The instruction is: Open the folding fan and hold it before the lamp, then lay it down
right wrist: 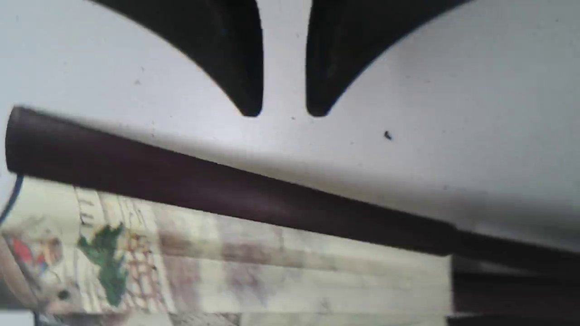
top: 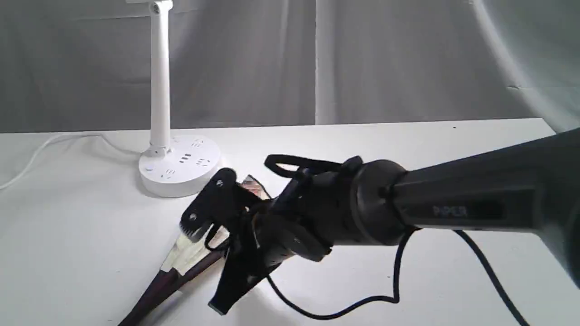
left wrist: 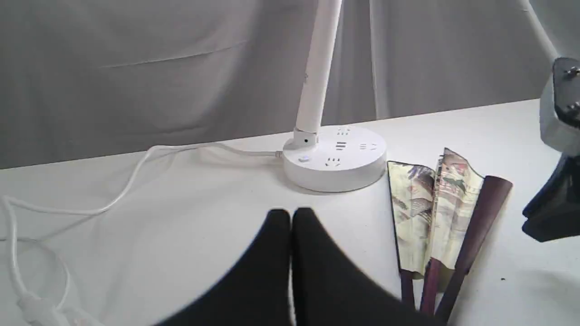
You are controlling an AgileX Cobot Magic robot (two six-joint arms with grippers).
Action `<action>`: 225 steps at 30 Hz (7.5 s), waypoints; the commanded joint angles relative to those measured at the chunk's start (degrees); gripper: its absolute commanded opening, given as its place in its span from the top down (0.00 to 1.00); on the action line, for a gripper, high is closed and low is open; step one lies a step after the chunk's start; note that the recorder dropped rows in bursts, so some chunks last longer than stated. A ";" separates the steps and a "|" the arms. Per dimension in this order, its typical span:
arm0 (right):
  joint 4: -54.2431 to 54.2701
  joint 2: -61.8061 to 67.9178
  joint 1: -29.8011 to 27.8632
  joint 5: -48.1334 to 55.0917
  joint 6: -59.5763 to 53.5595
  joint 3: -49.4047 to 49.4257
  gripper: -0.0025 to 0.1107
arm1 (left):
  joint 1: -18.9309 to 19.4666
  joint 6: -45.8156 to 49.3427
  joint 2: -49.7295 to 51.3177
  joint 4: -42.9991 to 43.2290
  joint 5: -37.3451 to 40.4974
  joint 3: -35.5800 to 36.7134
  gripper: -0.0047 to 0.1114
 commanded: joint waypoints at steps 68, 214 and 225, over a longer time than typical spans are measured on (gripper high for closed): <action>-49.29 8.66 6.63 5.52 6.44 -5.06 0.98 | 0.14 -0.20 -0.20 -0.48 -0.57 0.21 0.96; -49.83 -7.89 -20.66 -56.14 115.28 29.64 0.11 | 0.14 43.61 122.75 -60.60 34.57 -67.72 0.96; -36.51 -4.44 -20.66 -54.29 112.55 29.61 0.11 | 0.14 43.61 123.16 -63.83 43.84 -67.72 0.96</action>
